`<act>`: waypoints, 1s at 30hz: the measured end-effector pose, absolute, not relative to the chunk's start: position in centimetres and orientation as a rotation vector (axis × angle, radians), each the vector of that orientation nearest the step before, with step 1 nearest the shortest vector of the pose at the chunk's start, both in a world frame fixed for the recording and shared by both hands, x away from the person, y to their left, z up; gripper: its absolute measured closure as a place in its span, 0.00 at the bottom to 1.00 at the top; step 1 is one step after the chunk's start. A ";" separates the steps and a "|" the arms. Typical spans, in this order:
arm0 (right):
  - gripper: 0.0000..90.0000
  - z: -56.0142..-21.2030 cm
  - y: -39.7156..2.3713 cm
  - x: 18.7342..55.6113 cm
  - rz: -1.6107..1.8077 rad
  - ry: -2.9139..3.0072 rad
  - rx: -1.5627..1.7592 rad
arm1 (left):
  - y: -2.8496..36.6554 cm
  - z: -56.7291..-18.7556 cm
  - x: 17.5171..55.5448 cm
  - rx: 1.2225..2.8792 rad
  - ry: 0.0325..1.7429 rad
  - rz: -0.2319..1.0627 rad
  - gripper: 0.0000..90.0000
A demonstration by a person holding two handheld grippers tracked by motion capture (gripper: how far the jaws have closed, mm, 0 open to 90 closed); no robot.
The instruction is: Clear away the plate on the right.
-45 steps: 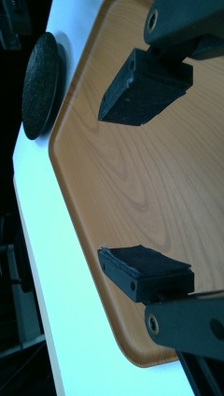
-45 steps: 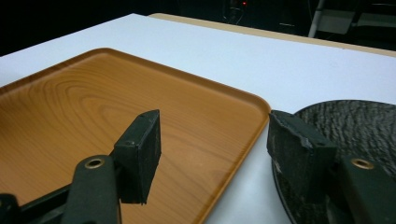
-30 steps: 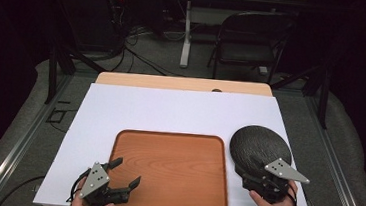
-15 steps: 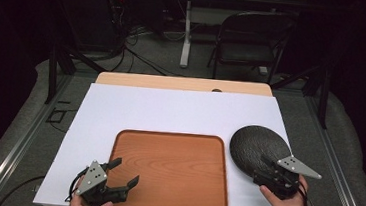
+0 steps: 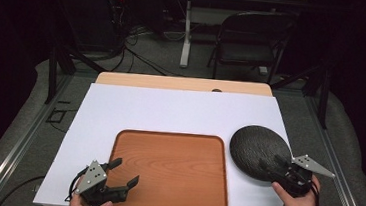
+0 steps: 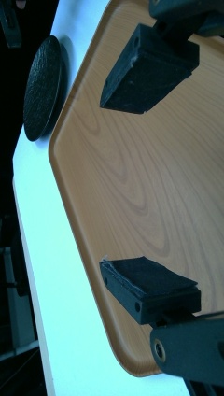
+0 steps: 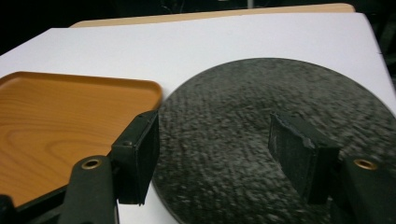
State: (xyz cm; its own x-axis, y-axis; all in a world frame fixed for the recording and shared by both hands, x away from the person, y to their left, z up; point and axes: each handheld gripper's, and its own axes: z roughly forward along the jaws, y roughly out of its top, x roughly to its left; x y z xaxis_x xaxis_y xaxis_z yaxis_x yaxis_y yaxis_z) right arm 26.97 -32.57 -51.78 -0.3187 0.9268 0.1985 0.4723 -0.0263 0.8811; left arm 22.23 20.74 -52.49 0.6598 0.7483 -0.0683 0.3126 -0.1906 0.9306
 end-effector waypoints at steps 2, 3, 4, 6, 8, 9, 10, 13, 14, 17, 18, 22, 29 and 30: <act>0.38 -51.8 -33.1 27.0 1.310 1.781 1.483 | 20.8 -52.5 22.3 1.778 0.850 0.495 0.21; 0.38 -51.9 -33.3 27.0 1.303 1.775 1.490 | 20.8 -52.5 22.2 1.777 0.853 0.497 0.21; 0.38 -51.9 -33.6 27.0 1.299 1.768 1.501 | 20.8 -52.5 22.2 1.776 0.854 0.497 0.21; 0.38 -52.0 -34.1 27.1 1.297 1.757 1.532 | 20.8 -52.5 22.2 1.777 0.854 0.497 0.21; 0.38 -52.2 -34.6 27.2 1.281 1.749 1.543 | 20.8 -52.5 22.3 1.777 0.851 0.491 0.21; 0.38 -52.2 -34.7 27.2 1.281 1.745 1.555 | 20.8 -52.5 22.2 1.778 0.854 0.494 0.21; 0.38 -52.3 -34.9 27.2 1.285 1.738 1.563 | 20.8 -52.5 22.2 1.778 0.854 0.494 0.21; 0.38 -52.4 -35.4 27.3 1.272 1.729 1.580 | 20.8 -52.5 22.3 1.777 0.856 0.493 0.21; 0.38 -52.4 -35.6 27.3 1.275 1.722 1.589 | 20.8 -52.5 22.3 1.777 0.856 0.494 0.21; 0.38 -52.5 -36.0 27.3 1.268 1.714 1.607 | 20.9 -52.5 22.3 1.778 0.856 0.493 0.21; 0.38 -52.5 -36.0 27.3 1.268 1.714 1.607 | 20.9 -52.5 22.3 1.778 0.856 0.493 0.21; 0.38 -52.7 -36.3 27.4 1.272 1.695 1.631 | 20.9 -52.5 22.2 1.777 0.857 0.494 0.21; 0.38 -52.8 -36.6 27.5 1.266 1.697 1.650 | 20.9 -52.5 22.2 1.779 0.858 0.494 0.21; 0.38 -52.9 -36.6 27.5 1.267 1.688 1.659 | 20.9 -52.5 22.2 1.780 0.859 0.493 0.21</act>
